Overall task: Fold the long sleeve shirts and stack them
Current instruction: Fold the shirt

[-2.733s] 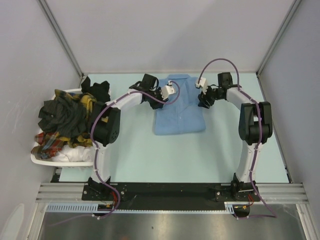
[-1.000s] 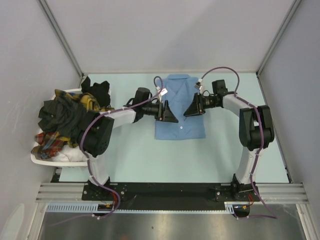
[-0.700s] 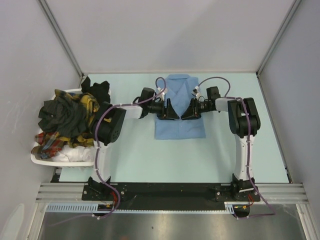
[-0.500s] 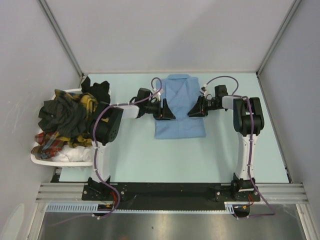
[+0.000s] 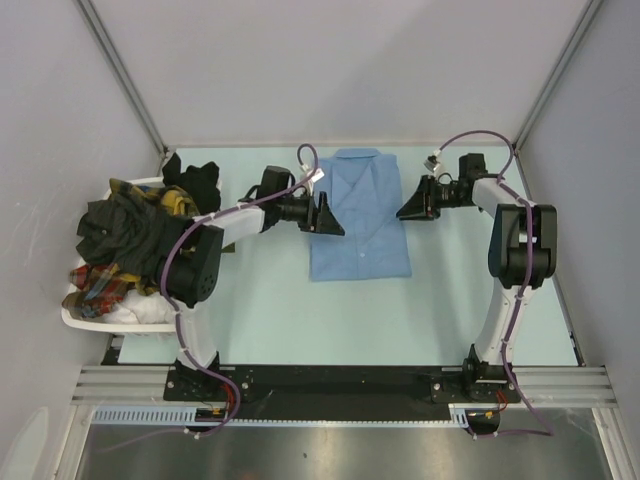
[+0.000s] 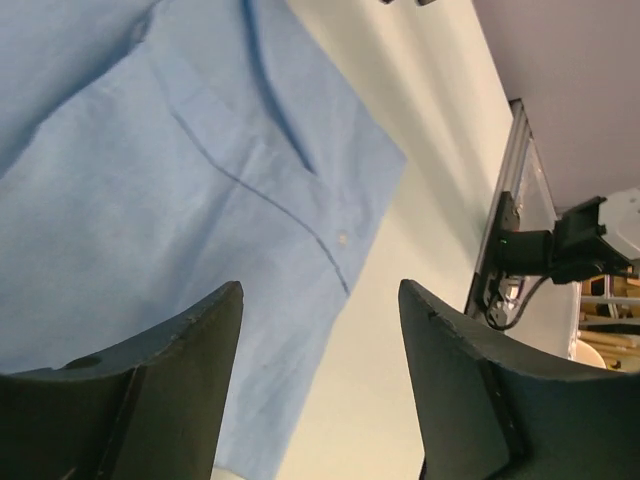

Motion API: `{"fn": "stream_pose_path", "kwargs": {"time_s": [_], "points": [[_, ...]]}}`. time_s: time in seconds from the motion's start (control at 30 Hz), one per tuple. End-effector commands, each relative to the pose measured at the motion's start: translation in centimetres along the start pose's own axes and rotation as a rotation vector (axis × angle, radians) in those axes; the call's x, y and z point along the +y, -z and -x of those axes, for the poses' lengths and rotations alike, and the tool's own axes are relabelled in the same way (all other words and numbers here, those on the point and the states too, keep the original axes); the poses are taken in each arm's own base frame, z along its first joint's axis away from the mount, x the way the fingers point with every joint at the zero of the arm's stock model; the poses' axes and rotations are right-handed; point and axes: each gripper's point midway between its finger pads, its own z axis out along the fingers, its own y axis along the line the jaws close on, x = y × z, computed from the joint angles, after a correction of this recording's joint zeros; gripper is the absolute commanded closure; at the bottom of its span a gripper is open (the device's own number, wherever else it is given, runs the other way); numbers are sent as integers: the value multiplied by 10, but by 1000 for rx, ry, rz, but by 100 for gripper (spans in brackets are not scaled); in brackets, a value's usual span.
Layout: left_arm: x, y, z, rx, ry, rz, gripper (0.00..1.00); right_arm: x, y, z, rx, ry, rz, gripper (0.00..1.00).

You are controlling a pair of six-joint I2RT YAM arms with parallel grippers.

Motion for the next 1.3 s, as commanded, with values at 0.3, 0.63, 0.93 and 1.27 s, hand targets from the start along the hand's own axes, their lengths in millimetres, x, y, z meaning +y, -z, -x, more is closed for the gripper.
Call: {"fn": "stream_pose_path", "kwargs": {"time_s": [0.3,0.63,0.93,1.27], "points": [[-36,-26,-92,163,161,-109,27,30,-51,-105,243,-147,105,65],[-3,0,-109,177,190,-58,8,-27,-17,-127,256,-255,-13,47],[-72,3,-77,149,-26,-194,9,66,-19,-103,254,-77,141,41],[1,-27,-69,95,214,-45,5,4,-52,-125,286,-238,67,41]]}}
